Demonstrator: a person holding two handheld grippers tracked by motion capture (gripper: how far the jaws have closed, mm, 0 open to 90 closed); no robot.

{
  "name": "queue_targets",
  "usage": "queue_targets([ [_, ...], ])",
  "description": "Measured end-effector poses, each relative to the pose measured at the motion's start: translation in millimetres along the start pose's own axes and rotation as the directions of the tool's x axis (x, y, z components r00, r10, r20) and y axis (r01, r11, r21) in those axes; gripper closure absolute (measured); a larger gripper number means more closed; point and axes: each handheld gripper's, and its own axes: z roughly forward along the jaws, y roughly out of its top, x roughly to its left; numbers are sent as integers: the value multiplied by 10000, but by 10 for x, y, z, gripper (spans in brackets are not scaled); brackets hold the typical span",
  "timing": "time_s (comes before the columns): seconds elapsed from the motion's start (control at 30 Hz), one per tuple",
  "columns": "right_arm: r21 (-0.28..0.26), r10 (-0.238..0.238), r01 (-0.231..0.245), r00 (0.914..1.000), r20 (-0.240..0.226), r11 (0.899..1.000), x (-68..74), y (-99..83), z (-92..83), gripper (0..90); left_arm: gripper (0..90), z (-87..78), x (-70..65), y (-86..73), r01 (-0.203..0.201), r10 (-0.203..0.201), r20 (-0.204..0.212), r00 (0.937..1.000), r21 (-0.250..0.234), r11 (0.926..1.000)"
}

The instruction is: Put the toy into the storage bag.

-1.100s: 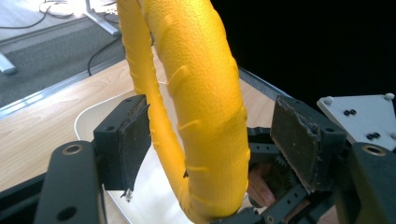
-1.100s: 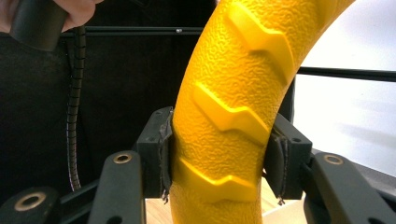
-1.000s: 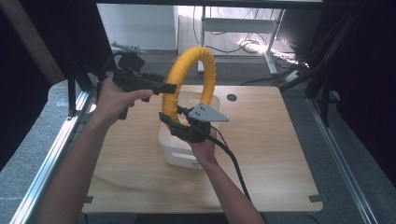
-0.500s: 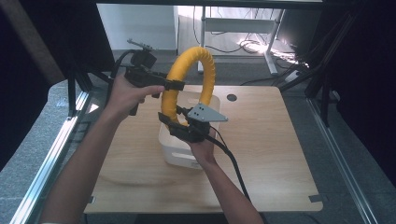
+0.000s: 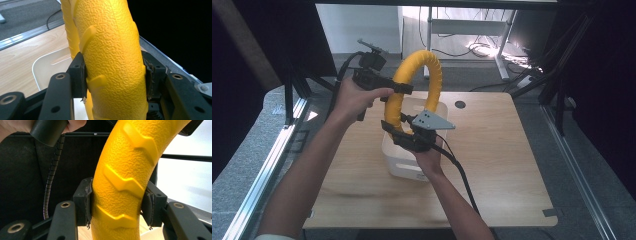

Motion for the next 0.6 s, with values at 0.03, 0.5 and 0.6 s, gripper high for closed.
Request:
queue_targets([
  [0.03, 9, 5, -5, 10000, -5, 10000, -6, -1, 3, 496, 476, 4, -1, -1, 20, -20, -6, 10000, -24, 10000],
  [0.5, 183, -1, 7, 9994, -345, 9998, -53, 34, -40, 455, 490, 61, -14, 25, 387, -382, 161, 9991, -364, 9986],
  [0.6, 298, -130, 141, 9993, -355, 9995, -40, 33, -52, 431, 492, 79, 9, 45, 554, -536, 351, 9979, -539, 9970],
])
